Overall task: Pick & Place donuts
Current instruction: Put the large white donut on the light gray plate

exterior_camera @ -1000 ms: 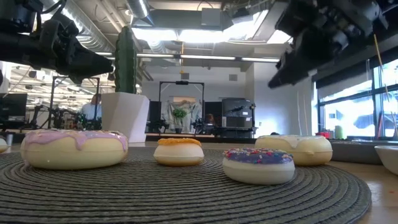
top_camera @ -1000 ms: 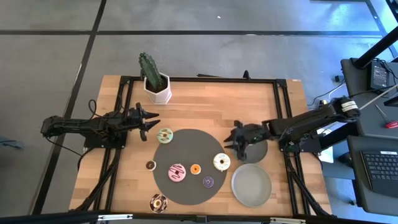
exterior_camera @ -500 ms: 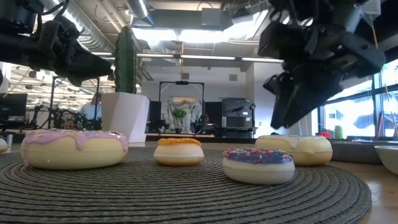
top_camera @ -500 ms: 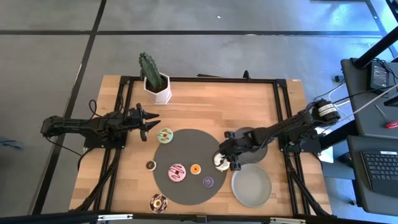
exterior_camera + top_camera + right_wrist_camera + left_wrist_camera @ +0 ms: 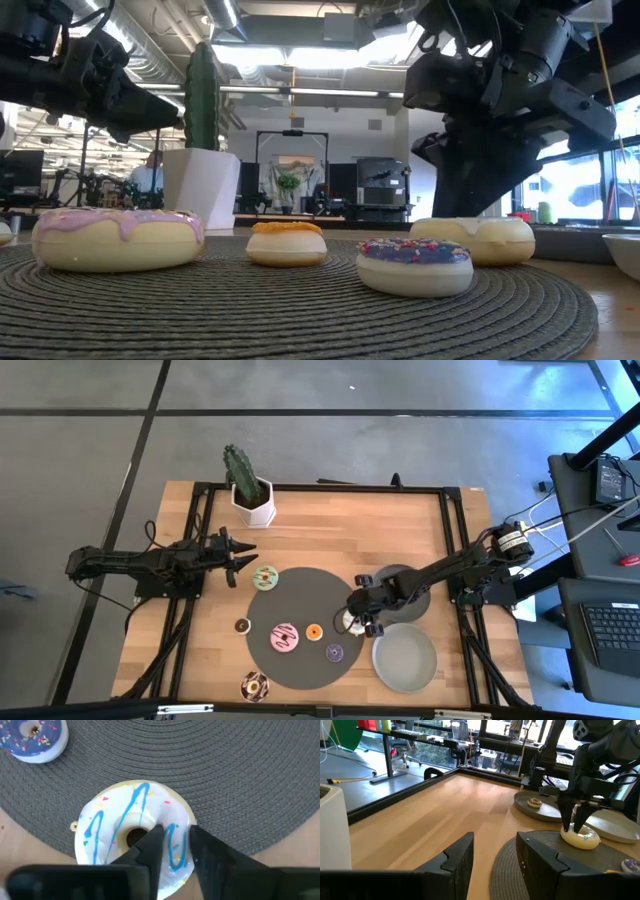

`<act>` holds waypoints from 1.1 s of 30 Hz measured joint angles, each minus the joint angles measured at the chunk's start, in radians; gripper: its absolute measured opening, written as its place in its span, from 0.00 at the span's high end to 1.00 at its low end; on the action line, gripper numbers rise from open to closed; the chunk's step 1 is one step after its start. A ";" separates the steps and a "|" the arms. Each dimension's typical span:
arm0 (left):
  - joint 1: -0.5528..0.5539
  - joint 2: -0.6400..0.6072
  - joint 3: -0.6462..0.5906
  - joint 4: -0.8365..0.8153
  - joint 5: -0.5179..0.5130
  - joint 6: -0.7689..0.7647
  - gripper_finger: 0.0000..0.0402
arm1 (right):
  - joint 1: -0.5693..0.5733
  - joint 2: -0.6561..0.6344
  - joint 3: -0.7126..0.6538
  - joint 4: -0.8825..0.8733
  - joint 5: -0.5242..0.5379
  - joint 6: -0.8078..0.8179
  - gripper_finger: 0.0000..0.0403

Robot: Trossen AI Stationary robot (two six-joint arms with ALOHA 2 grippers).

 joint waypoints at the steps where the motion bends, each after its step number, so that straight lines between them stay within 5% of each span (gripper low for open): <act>1: 0.000 0.000 0.000 0.000 0.000 0.000 0.64 | 0.000 0.000 0.000 0.000 0.000 -0.001 0.79; 7: 0.000 0.000 0.000 0.000 0.000 0.000 0.64 | 0.000 -0.010 -0.001 -0.006 -0.003 -0.003 0.97; 17: 0.000 0.000 0.000 0.000 -0.001 0.000 0.64 | 0.050 -0.159 0.090 -0.155 0.052 0.086 0.97; 24: 0.000 0.000 0.000 0.000 -0.001 0.000 0.64 | 0.281 -0.273 0.101 -0.303 0.131 0.448 0.98; 33: 0.000 0.000 0.000 0.000 -0.004 -0.002 0.64 | 0.448 -0.224 0.099 -0.511 0.269 0.795 0.98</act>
